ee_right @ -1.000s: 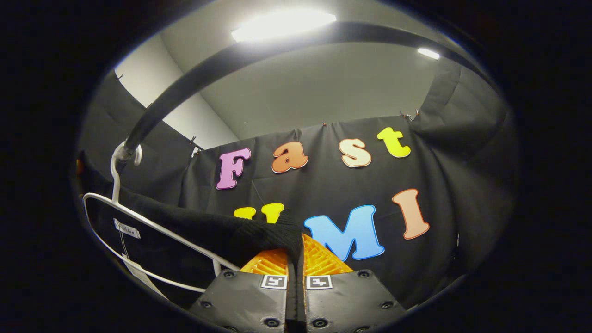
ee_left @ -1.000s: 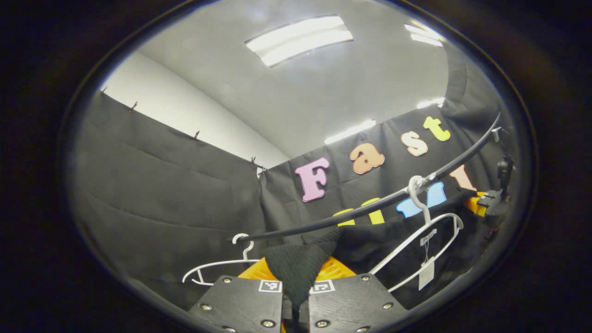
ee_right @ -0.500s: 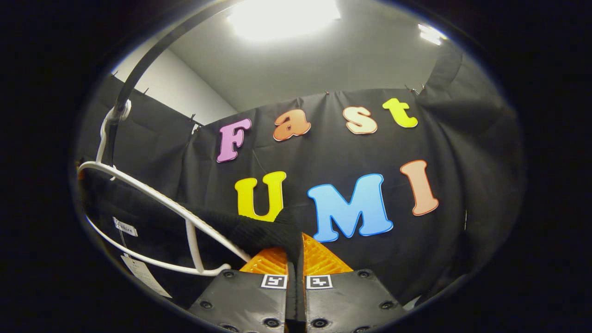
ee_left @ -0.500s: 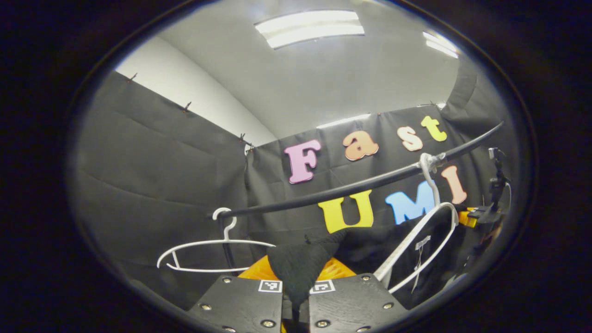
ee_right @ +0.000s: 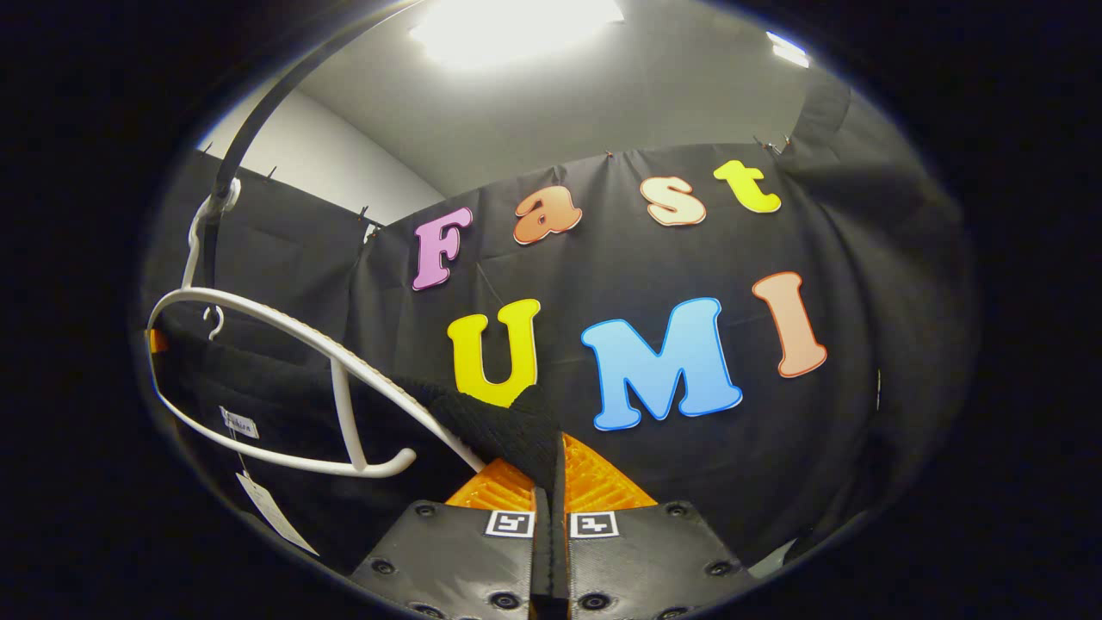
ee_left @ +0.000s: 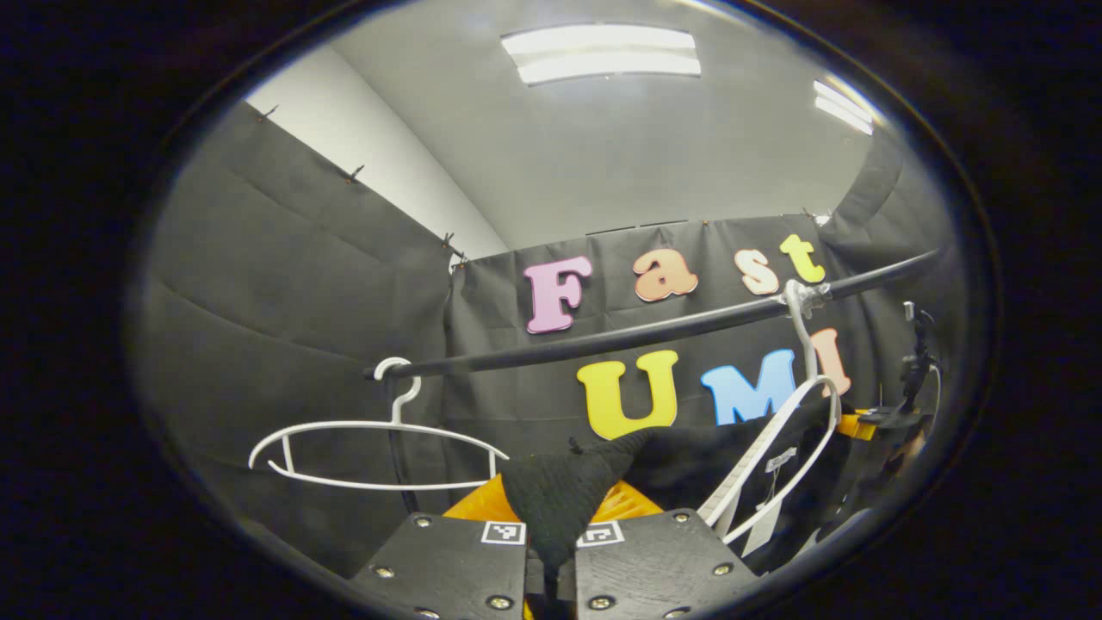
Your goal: Grasp the clothes on the hanger with both hands and then place them into the laundry hamper below.
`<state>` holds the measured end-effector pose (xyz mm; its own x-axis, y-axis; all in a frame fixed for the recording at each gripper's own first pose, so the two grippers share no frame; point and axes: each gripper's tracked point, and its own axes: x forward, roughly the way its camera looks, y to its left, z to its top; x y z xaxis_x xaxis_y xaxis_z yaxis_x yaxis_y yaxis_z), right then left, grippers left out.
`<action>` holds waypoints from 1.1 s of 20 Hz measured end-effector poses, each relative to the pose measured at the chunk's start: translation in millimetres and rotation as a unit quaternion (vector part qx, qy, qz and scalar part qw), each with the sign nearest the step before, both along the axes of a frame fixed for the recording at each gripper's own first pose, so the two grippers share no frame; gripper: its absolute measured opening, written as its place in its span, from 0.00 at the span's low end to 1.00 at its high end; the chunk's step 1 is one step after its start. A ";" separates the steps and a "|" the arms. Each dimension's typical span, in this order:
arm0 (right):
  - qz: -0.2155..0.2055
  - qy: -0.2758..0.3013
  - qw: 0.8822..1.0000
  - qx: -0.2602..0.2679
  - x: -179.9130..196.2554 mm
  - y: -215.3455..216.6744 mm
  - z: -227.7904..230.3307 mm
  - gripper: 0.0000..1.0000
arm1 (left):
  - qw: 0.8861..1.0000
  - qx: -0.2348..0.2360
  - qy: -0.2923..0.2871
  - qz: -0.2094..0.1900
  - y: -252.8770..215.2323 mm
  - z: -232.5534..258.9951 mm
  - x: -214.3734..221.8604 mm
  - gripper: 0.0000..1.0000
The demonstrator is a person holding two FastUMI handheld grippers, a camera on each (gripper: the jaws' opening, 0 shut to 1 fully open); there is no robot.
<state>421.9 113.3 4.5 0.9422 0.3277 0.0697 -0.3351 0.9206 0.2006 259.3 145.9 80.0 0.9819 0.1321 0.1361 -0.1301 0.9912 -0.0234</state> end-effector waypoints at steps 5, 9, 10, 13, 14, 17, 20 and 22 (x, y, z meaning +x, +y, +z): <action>0.047 0.047 0.997 0.049 -8.8 4.1 -10.4 0.02 | 0.998 -0.039 -0.003 -0.042 -1.0 -5.2 1.6 0.06; 0.078 0.092 0.988 0.093 -16.6 5.6 -20.7 0.01 | 0.994 -0.079 0.004 -0.074 7.6 -14.1 3.8 0.06; 0.078 0.094 0.988 0.094 -17.7 4.7 -21.0 0.00 | 0.993 -0.085 0.005 -0.077 9.9 -16.2 4.2 0.06; 0.100 0.120 0.982 0.108 -21.3 13.9 -29.4 0.01 | 0.991 -0.104 0.010 -0.084 11.7 -23.9 6.9 0.07; 0.108 0.140 0.976 0.125 -20.8 16.1 -35.6 0.01 | 0.989 -0.116 0.012 -0.087 10.6 -26.0 9.0 0.07; 0.117 0.193 0.963 0.148 -28.3 18.6 -62.4 0.02 | 0.989 -0.119 0.052 -0.074 22.4 -62.5 6.2 0.07; 0.104 0.199 0.967 0.117 -40.8 12.4 -91.3 0.01 | 0.990 -0.098 0.081 -0.068 15.1 -94.4 -8.6 0.07; 0.101 0.205 0.968 0.101 -49.4 13.3 -104.3 0.01 | 0.989 -0.092 0.097 -0.065 10.9 -110.9 -13.4 0.07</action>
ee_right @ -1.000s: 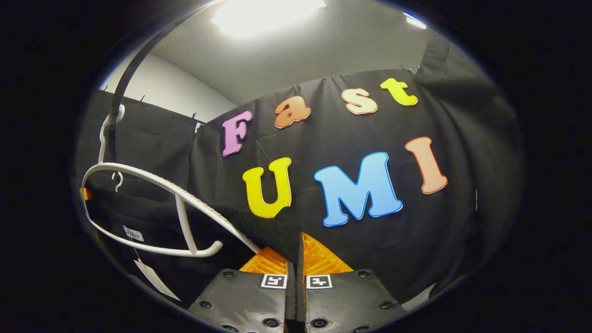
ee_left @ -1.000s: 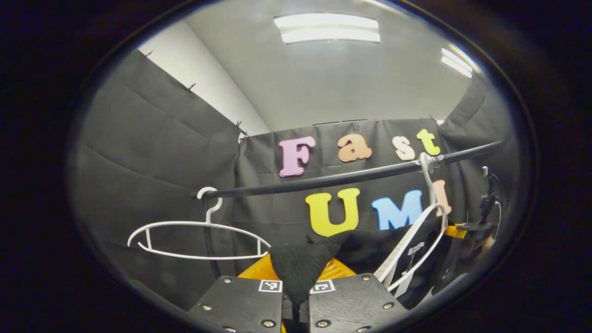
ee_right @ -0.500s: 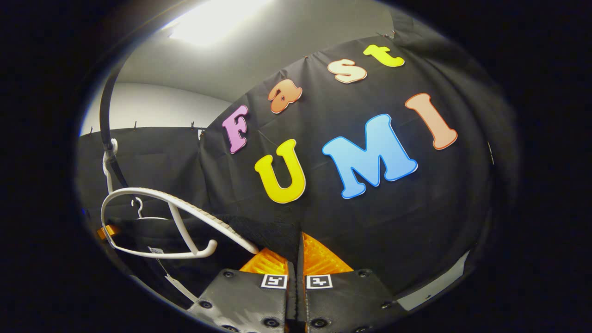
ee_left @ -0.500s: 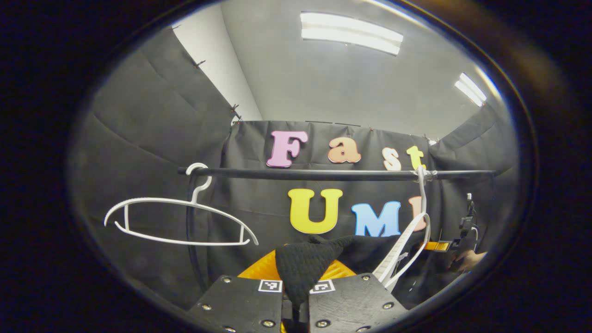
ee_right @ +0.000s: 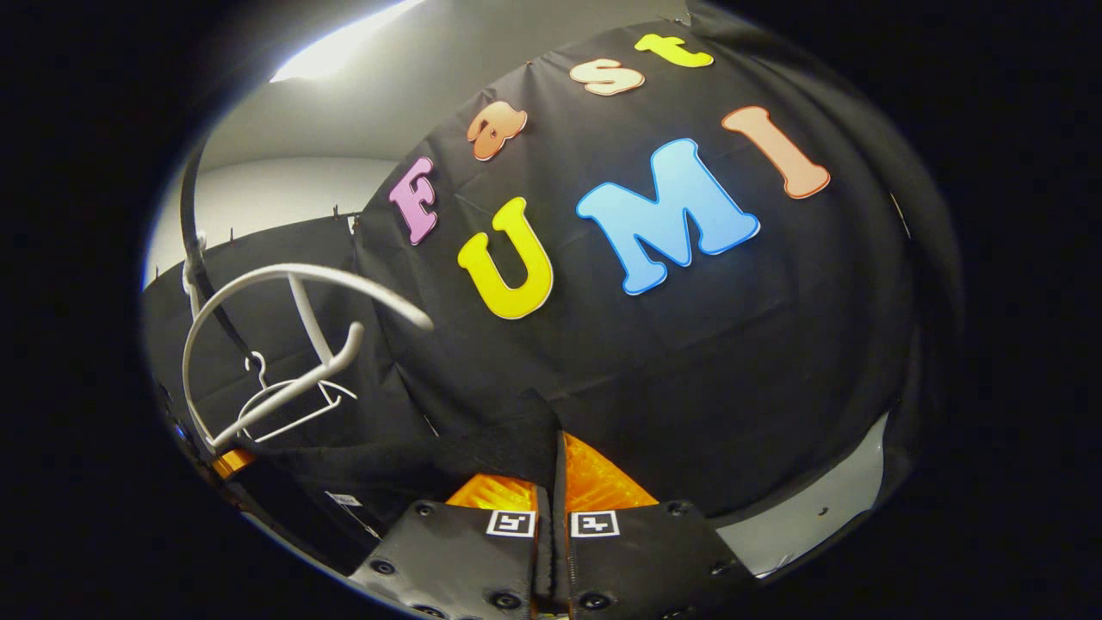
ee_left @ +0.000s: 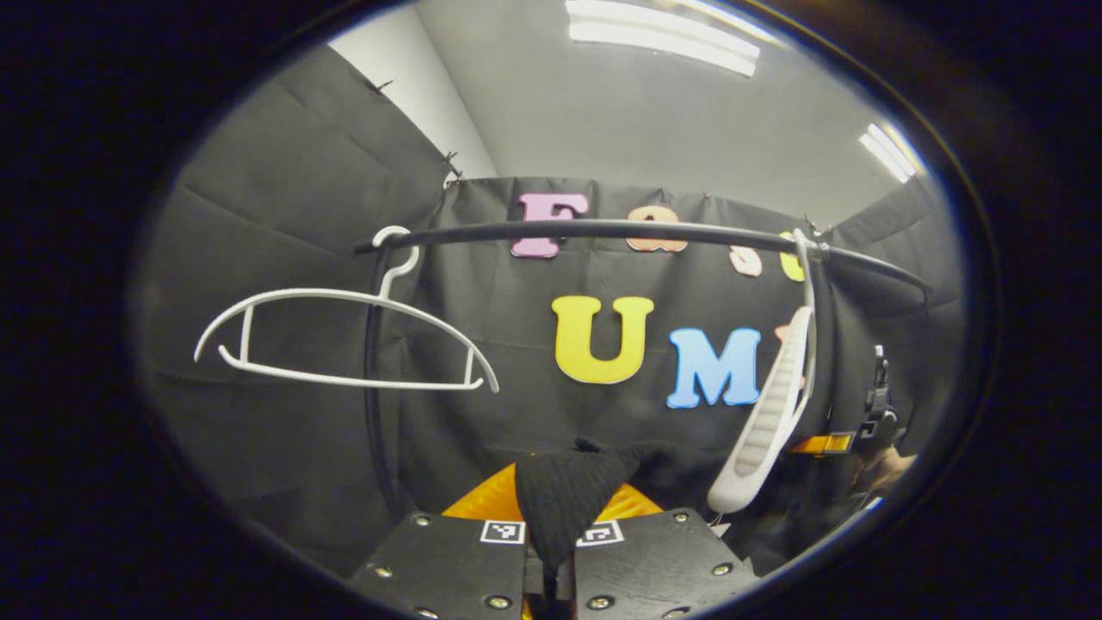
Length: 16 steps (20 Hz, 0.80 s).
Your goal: Grasp the clothes on the hanger with both hands and then place them into the laundry hamper below.
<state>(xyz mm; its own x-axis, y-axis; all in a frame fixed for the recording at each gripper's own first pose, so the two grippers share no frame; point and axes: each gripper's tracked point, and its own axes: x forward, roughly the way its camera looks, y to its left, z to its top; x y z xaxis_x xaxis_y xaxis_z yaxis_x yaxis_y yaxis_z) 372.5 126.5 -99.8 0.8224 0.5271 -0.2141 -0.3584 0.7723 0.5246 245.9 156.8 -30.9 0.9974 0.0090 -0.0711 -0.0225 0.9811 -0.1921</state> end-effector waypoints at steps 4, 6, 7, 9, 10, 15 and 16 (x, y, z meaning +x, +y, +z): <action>-0.001 -0.004 1.000 -0.019 -24.3 -10.0 -11.9 0.01 | 1.000 0.005 0.007 0.000 -17.4 -13.2 -12.4 0.07; -0.003 -0.008 0.999 -0.038 -39.2 -14.2 -16.0 0.01 | 1.000 0.007 0.009 -0.002 -18.8 -17.7 -24.8 0.07; -0.005 -0.009 0.999 -0.046 -48.6 -16.5 -19.1 0.01 | 1.000 0.007 0.009 -0.004 -22.3 -19.5 -33.7 0.07; -0.009 -0.015 0.998 -0.057 -69.4 -18.7 -17.9 0.01 | 1.000 0.009 0.010 -0.011 -28.7 -23.1 -47.6 0.07; -0.013 -0.019 0.998 -0.064 -79.5 -20.5 -15.4 0.01 | 1.000 0.011 0.012 -0.016 -32.1 -25.0 -53.2 0.07; -0.029 -0.028 0.996 -0.082 -129.0 -22.7 -7.0 0.01 | 0.999 0.011 0.007 -0.050 -51.0 -24.1 -75.0 0.07; -0.032 -0.029 0.995 -0.085 -138.1 -22.9 -5.9 0.00 | 0.998 0.008 0.004 -0.058 -54.5 -21.3 -81.0 0.07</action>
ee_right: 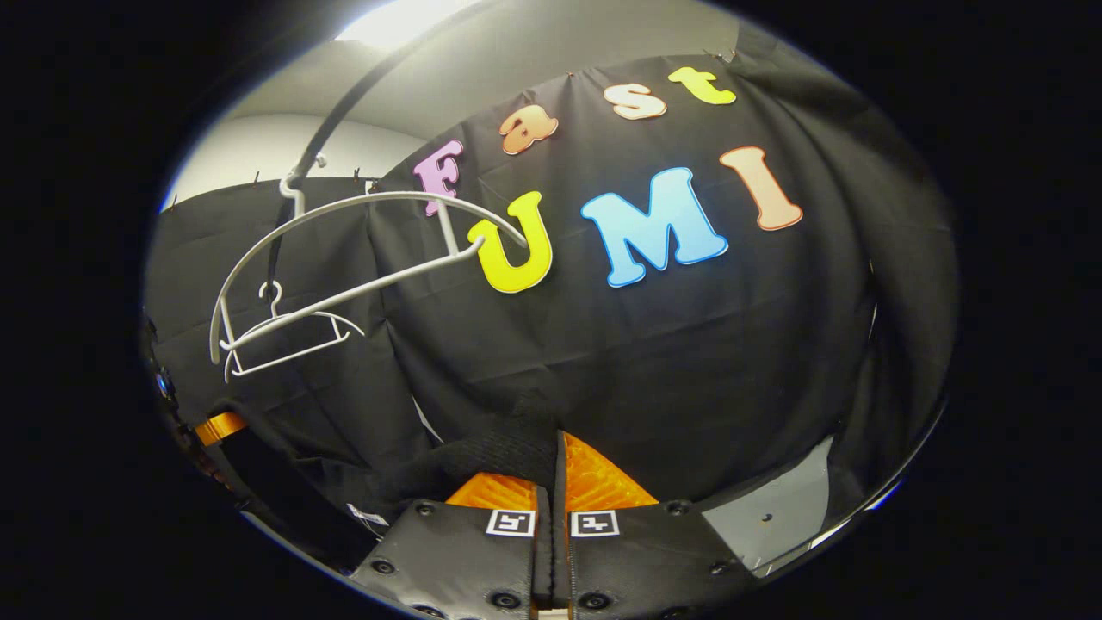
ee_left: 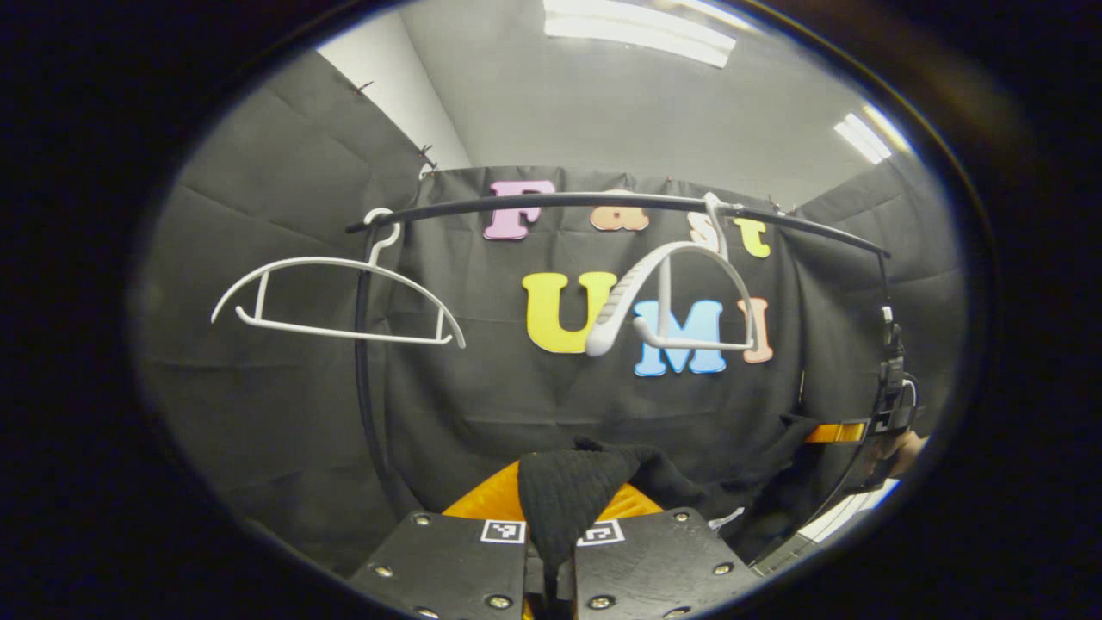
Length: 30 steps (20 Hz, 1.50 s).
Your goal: Grasp the clothes on the hanger with both hands and then place them into the laundry hamper below.
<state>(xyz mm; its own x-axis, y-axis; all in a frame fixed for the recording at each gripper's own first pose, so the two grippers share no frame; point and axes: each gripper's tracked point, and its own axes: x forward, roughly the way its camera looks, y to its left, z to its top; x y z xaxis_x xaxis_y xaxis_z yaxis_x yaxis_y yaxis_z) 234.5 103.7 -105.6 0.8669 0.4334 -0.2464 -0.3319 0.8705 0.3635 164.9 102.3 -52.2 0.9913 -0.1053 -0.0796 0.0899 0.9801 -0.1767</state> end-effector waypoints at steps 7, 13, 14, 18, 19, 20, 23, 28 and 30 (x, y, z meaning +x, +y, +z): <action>-0.011 -0.020 1.000 -0.004 -56.0 9.9 29.3 0.01 | 0.997 -0.023 -0.029 -0.065 -42.5 22.7 -19.4 0.06; 0.003 -0.034 0.999 -0.006 -98.5 36.7 41.2 0.01 | 0.991 -0.044 -0.049 -0.113 -83.5 34.1 -46.5 0.07; 0.007 -0.034 0.999 -0.004 -106.6 43.4 41.5 0.01 | 0.991 -0.048 -0.050 -0.118 -88.1 34.3 -48.3 0.07; 0.027 -0.030 0.999 -0.003 -130.5 71.3 41.5 0.00 | 0.987 -0.064 -0.051 -0.137 -108.7 31.1 -51.2 0.07; 0.032 -0.030 0.999 -0.001 -135.0 78.1 42.2 0.01 | 0.987 -0.065 -0.051 -0.141 -111.4 29.4 -53.4 0.07; 0.034 -0.029 0.999 -0.002 -138.7 81.2 39.9 0.01 | 0.986 -0.067 -0.050 -0.145 -114.7 27.5 -56.2 0.07; 0.037 -0.020 0.999 -0.004 -151.1 88.6 27.9 0.01 | 0.984 -0.077 -0.042 -0.153 -123.4 14.6 -66.0 0.07; 0.037 0.025 0.999 -0.008 -172.4 94.2 -17.1 0.01 | 0.982 -0.089 -0.001 -0.165 -144.8 -30.9 -74.1 0.07; 0.035 0.046 0.998 -0.015 -180.2 92.3 -42.5 0.01 | 0.982 -0.090 0.021 -0.167 -150.4 -57.1 -80.8 0.07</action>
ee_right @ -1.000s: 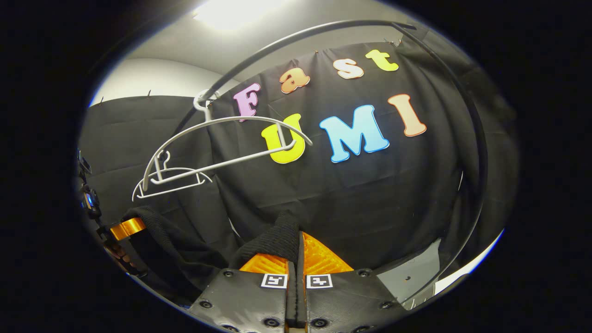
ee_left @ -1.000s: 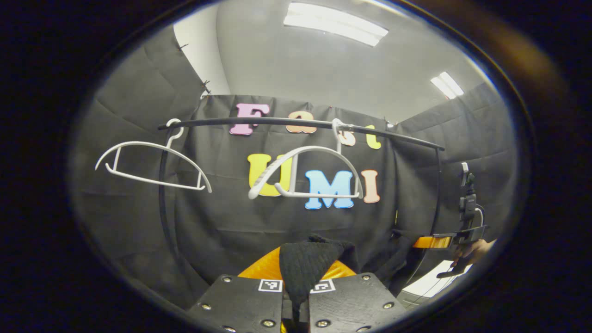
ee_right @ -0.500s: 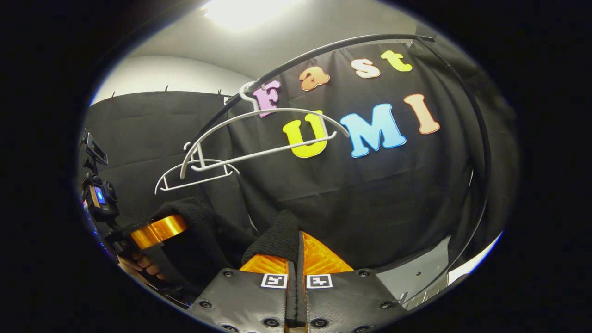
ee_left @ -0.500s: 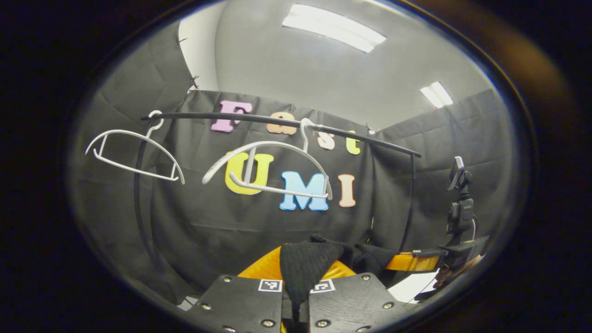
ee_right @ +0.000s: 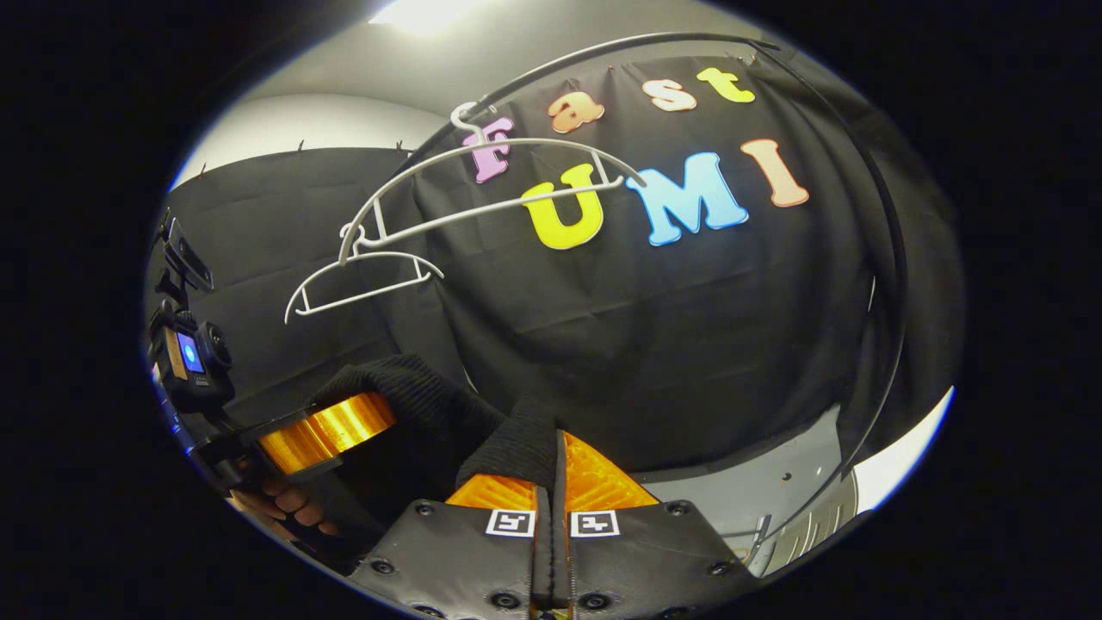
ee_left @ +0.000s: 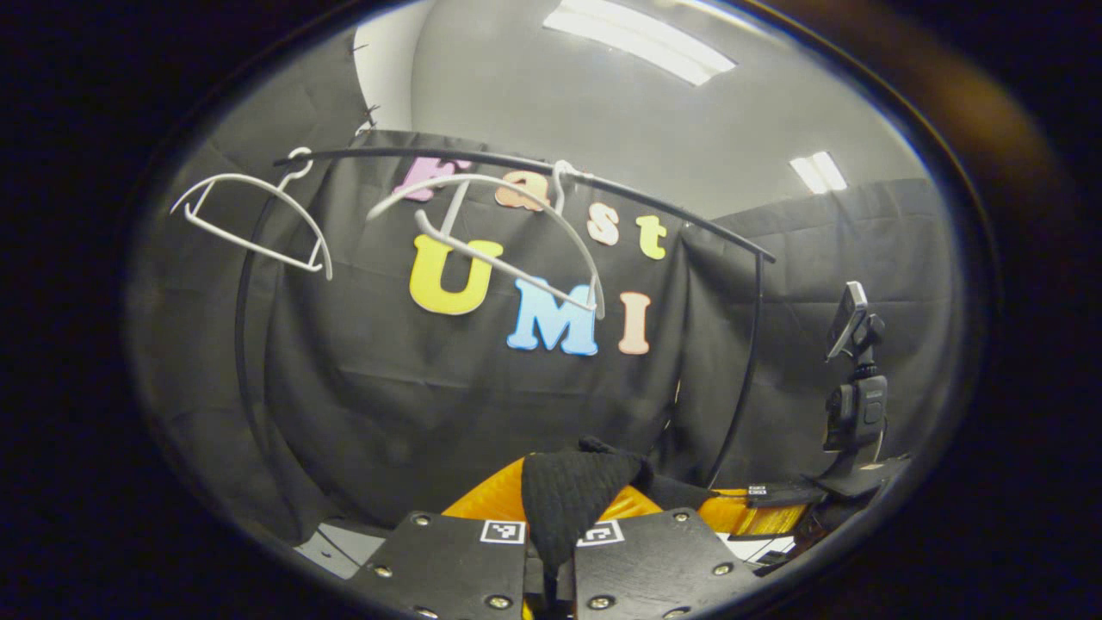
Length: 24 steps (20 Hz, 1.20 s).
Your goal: Grasp the clothes on the hanger with both hands and then place them into the laundry hamper below.
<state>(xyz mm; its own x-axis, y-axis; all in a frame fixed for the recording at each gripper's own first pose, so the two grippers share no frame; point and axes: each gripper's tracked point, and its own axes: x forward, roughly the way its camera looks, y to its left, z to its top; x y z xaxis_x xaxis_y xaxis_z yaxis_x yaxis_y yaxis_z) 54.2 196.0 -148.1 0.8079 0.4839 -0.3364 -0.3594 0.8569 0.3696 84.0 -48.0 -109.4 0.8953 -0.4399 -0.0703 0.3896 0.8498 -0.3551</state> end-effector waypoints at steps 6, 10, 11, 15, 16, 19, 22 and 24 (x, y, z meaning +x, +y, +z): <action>-0.013 0.048 0.998 -0.035 -13.8 -13.9 -67.2 0.01 | 0.998 0.019 0.057 -0.005 -16.4 -71.2 -1.7 0.07; -0.023 0.073 0.995 -0.060 -15.2 -24.5 -104.9 0.01 | 0.995 0.047 0.087 -0.006 -26.2 -114.3 -0.5 0.07; -0.025 0.081 0.994 -0.066 -16.1 -27.3 -115.1 0.02 | 0.994 0.056 0.096 -0.005 -29.8 -125.0 -0.9 0.07; -0.030 0.115 0.989 -0.093 -22.3 -36.1 -153.5 0.01 | 0.987 0.089 0.133 -0.005 -36.8 -169.3 -8.4 0.07; -0.028 0.126 0.987 -0.099 -26.3 -37.6 -161.9 0.02 | 0.985 0.097 0.145 -0.006 -36.5 -180.7 -7.5 0.07; -0.027 0.160 0.979 -0.125 -32.1 -44.3 -188.4 0.02 | 0.974 0.127 0.186 -0.011 -37.3 -215.8 -16.5 0.07; -0.029 0.190 0.970 -0.149 -41.9 -51.6 -208.6 0.07 | 0.961 0.152 0.229 -0.018 -34.6 -246.8 -25.8 0.08; -0.027 0.205 0.965 -0.160 -47.5 -53.1 -215.6 0.03 | 0.954 0.163 0.252 -0.025 -31.1 -258.3 -30.2 0.12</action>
<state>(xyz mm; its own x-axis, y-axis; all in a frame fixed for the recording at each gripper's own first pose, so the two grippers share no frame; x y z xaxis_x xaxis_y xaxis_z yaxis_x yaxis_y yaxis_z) 6.8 142.9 -363.7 0.5965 0.2631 -0.7582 -0.1902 0.9642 0.1849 53.9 -79.1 -367.7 0.6904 -0.3614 -0.6266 0.2819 0.9322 -0.2270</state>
